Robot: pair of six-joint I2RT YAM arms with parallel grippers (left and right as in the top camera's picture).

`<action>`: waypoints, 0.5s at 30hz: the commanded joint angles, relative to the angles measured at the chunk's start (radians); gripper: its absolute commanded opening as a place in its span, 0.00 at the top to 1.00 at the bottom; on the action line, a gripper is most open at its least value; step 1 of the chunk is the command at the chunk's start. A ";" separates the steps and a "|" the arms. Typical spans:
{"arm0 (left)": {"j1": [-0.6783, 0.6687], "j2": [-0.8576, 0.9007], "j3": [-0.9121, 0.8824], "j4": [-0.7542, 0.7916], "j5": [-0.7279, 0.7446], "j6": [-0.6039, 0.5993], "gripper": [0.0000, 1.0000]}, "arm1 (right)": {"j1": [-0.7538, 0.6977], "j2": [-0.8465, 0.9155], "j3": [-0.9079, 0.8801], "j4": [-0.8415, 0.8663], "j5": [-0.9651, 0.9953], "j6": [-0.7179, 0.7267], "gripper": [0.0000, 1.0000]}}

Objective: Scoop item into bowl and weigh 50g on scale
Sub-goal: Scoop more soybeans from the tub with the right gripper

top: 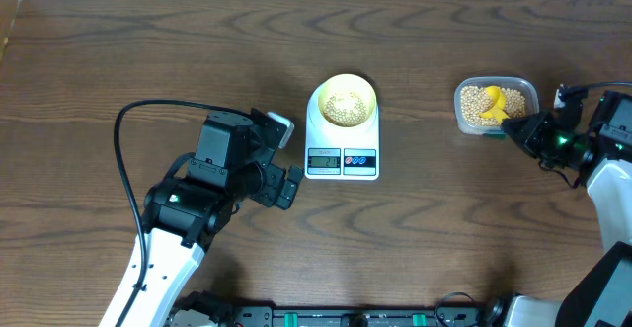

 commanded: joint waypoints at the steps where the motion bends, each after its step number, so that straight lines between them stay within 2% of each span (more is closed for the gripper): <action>1: 0.004 0.003 0.002 0.000 0.008 0.002 0.02 | -0.021 0.007 -0.018 0.015 -0.076 0.061 0.99; 15: 0.004 0.003 0.002 0.000 0.008 0.002 0.02 | -0.129 0.007 -0.018 0.047 -0.205 0.152 0.99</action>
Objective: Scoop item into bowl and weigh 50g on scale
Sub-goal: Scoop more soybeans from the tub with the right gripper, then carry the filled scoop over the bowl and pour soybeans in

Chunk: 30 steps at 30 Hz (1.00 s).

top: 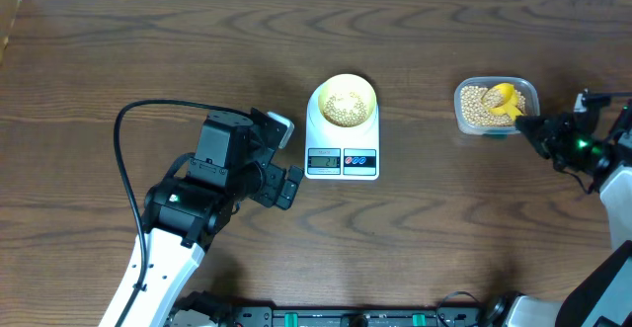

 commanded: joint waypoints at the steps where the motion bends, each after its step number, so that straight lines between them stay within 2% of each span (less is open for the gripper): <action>1: 0.004 0.003 0.002 0.000 0.008 0.002 0.02 | -0.033 0.005 -0.008 0.003 -0.101 0.026 0.99; 15: 0.004 0.003 0.002 0.000 0.008 0.002 0.02 | -0.139 0.005 -0.008 0.002 -0.366 0.060 0.99; 21: 0.004 0.003 0.002 0.000 0.008 0.002 0.02 | -0.136 0.005 -0.008 0.003 -0.480 0.071 0.99; 26: 0.004 0.003 0.002 0.000 0.008 0.002 0.02 | -0.113 0.005 -0.008 0.003 -0.486 0.146 0.99; 30: 0.004 0.003 0.002 0.000 0.008 0.002 0.02 | -0.057 0.005 -0.008 0.005 -0.485 0.151 0.99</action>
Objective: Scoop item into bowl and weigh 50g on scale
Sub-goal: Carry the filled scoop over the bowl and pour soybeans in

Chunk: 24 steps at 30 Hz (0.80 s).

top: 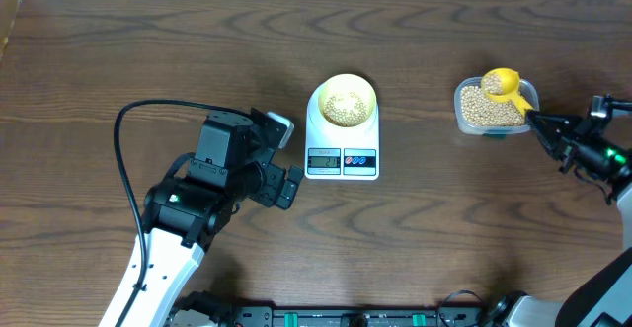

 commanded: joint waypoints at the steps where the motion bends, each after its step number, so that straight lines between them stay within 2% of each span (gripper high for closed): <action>1: 0.004 0.003 0.002 0.000 0.008 0.002 0.02 | 0.065 0.005 -0.007 0.006 -0.050 0.038 0.99; 6: 0.004 0.003 0.002 0.000 0.008 0.002 0.02 | 0.190 0.005 -0.007 0.074 -0.038 0.106 0.99; 10: 0.004 0.003 0.002 0.000 0.008 0.002 0.02 | 0.288 0.005 -0.007 0.190 -0.008 0.191 0.99; 17: 0.004 0.003 0.002 0.000 0.008 0.002 0.02 | 0.433 0.005 -0.007 0.341 0.109 0.335 0.99; 24: 0.004 0.003 0.002 0.000 0.008 0.002 0.02 | 0.568 0.007 -0.007 0.403 0.218 0.336 0.99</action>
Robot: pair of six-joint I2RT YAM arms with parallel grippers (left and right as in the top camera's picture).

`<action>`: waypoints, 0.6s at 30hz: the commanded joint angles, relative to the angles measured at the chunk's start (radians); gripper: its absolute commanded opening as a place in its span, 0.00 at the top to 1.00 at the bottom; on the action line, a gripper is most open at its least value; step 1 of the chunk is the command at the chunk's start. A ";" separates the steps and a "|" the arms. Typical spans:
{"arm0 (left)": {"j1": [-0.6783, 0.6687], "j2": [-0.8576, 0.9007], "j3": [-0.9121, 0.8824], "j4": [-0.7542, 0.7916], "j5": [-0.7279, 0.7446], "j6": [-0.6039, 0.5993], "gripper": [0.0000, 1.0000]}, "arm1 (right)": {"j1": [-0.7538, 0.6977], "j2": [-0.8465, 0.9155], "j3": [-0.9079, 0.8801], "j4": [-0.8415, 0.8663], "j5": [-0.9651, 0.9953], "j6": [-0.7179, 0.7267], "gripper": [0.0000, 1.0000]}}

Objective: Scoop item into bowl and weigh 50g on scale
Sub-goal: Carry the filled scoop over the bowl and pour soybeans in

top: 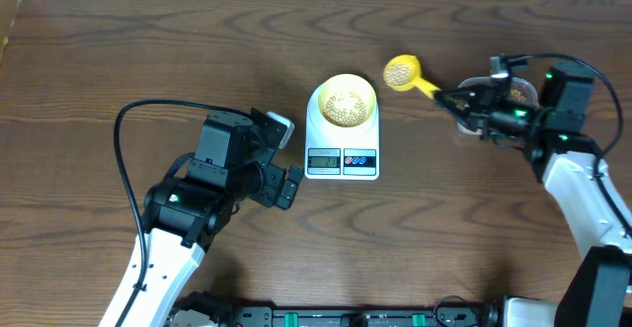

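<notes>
A yellow bowl [343, 102] holding beans sits on the white scale [342, 155] at mid-table. My right gripper [450, 98] is shut on the handle of a yellow scoop [401, 71] full of beans, held in the air just right of the bowl. Behind the right arm the clear bean container [512, 94] is mostly hidden. My left gripper [287, 159] rests left of the scale, apparently open, with nothing in it.
The left arm's black cable [128, 159] loops over the table on the left. The scale's display [323, 159] faces the front edge. The wooden table [197, 50] extends behind the scale.
My right gripper has moved left with the loaded scoop, from over the bean container to beside the bowl. The right arm now covers the container. The left arm has not moved.
The scoop lay down among the beans in the container, with my right gripper on its handle. It then sat deeper in the beans, later lifted full at the container's far rim. Now it hangs loaded near the bowl.
</notes>
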 commanded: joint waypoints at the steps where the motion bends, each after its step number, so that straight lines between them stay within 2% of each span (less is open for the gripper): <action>1: 0.004 0.003 0.002 0.000 0.008 0.002 0.02 | 0.057 0.007 -0.003 0.019 0.078 0.007 0.99; 10: 0.004 0.003 0.002 0.000 0.008 0.002 0.02 | 0.159 0.007 -0.003 0.022 0.214 -0.159 0.99; 18: 0.004 0.003 0.002 0.000 0.008 0.002 0.02 | 0.200 0.007 -0.003 0.018 0.306 -0.380 0.99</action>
